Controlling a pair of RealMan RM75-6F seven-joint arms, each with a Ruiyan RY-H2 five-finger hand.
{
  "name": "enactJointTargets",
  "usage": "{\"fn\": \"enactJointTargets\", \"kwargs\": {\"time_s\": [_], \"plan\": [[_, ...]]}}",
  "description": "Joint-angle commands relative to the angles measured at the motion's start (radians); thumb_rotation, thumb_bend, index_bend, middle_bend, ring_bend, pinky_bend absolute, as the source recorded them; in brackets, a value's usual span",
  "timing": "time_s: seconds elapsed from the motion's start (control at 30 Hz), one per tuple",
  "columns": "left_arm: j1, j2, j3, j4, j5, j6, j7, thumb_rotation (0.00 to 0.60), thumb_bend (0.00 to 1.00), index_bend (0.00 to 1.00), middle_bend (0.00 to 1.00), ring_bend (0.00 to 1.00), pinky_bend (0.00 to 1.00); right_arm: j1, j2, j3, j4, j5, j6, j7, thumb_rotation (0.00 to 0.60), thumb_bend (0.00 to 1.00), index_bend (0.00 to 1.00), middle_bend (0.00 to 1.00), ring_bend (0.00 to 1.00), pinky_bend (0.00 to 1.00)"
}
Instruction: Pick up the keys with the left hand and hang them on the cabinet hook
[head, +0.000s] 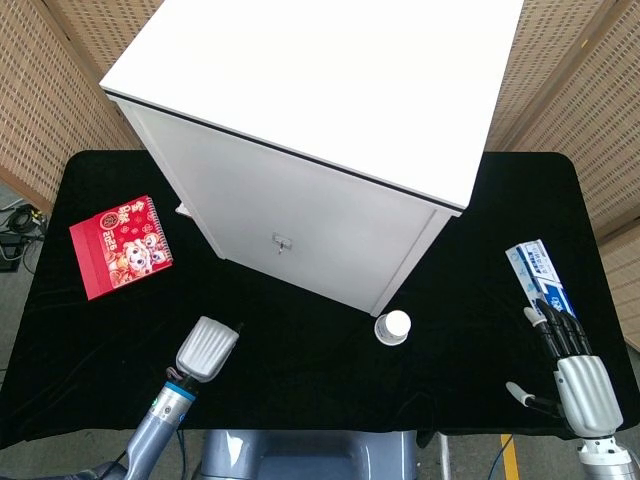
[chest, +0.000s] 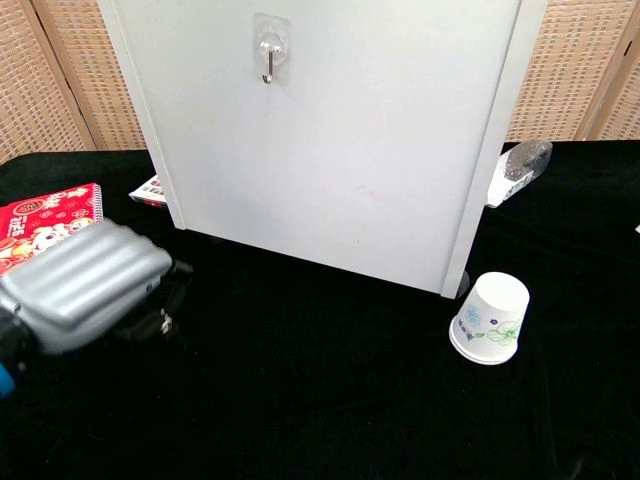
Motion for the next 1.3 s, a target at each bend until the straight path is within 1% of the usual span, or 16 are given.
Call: {"fn": "enactJointTargets", "kwargs": {"time_s": [0.03,0.3,0.5,0.8,0.97,1.13,1.17,1.23,1.3], "plan": [[-0.04,0.052,-0.026,-0.049,0.038,-0.01,0.052,0.6,0.48,0.59,0.95,0.88,0.79,0.0,0.001,0.0,0.0,0.001,0.0,0.001,0.6,0.11,0.0,0.0,0.0,0.0],[-0.103,0.118,-0.074,-0.126,0.078,-0.041,0.129,0.6,0.48,0.59,0.95,0.88,0.79,-0.001,0.004,0.001,-0.001,0.002,0.002,0.009,0.6,0.11,0.0,0.0,0.0,0.0],[-0.142,0.149,-0.112,-0.158,0.097,-0.051,0.166,0.6,0.48,0.59,0.95,0.88,0.79,-0.001,0.007,0.003,0.0,0.005,0.003,0.019,0.6,0.11,0.0,0.0,0.0,0.0],[-0.191,0.158,-0.159,-0.164,0.091,-0.076,0.214,0.6,0.48,0.59,0.95,0.88,0.79,-0.001,0.012,0.005,0.0,0.009,0.005,0.034,0.6,0.11,0.0,0.0,0.0,0.0],[-0.228,0.164,-0.183,-0.162,0.102,-0.094,0.278,0.6,0.48,0.59,0.95,0.88,0.79,0.001,0.014,0.006,0.002,0.018,-0.002,0.043,0.6,0.11,0.0,0.0,0.0,0.0],[-0.264,0.175,-0.21,-0.186,0.098,-0.117,0.321,0.6,0.48,0.59,0.95,0.88,0.79,0.002,0.018,0.009,0.003,0.024,-0.004,0.056,0.6,0.11,0.0,0.0,0.0,0.0],[-0.271,0.177,-0.216,-0.193,0.095,-0.122,0.33,0.6,0.48,0.59,0.95,0.88,0.79,0.002,0.019,0.009,0.003,0.025,-0.004,0.059,0.6,0.11,0.0,0.0,0.0,0.0],[-0.303,0.178,-0.25,-0.208,0.081,-0.144,0.365,0.6,0.48,0.59,0.95,0.88,0.79,0.003,0.023,0.011,0.005,0.031,-0.005,0.076,0.6,0.11,0.0,0.0,0.0,0.0],[-0.322,0.182,-0.265,-0.217,0.068,-0.158,0.393,0.6,0.48,0.59,0.95,0.88,0.79,0.003,0.027,0.013,0.006,0.034,-0.003,0.087,0.6,0.11,0.0,0.0,0.0,0.0]]}}
